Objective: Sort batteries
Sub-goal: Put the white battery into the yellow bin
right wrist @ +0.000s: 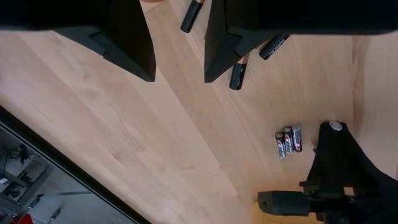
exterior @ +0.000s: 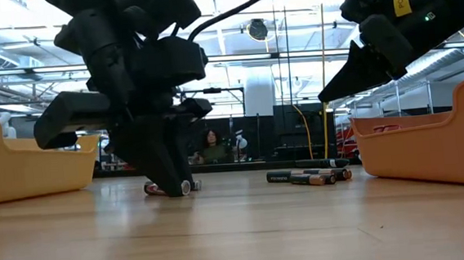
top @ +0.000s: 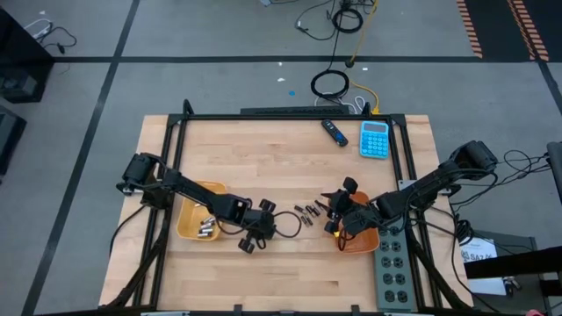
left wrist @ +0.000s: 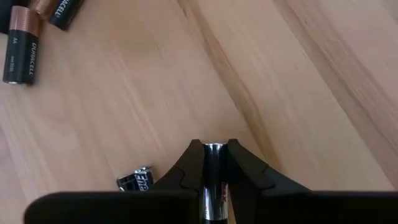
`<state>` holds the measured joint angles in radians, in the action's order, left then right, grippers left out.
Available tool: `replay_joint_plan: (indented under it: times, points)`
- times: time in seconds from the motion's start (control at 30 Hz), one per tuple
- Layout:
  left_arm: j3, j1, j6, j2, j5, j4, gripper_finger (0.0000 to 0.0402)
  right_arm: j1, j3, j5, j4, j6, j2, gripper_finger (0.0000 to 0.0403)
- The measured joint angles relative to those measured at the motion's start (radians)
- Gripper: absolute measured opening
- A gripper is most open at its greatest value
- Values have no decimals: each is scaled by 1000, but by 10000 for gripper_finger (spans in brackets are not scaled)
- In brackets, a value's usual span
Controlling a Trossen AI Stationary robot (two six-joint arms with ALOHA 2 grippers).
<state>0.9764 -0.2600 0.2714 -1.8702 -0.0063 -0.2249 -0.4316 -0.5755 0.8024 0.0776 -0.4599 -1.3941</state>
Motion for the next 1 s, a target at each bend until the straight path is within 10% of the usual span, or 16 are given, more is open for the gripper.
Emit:
replay_joint_plan:
  times: [1.0]
  points:
    - [140,-8,-345,118,-28,-774,46,-2,0,-23,0,-11,0,130]
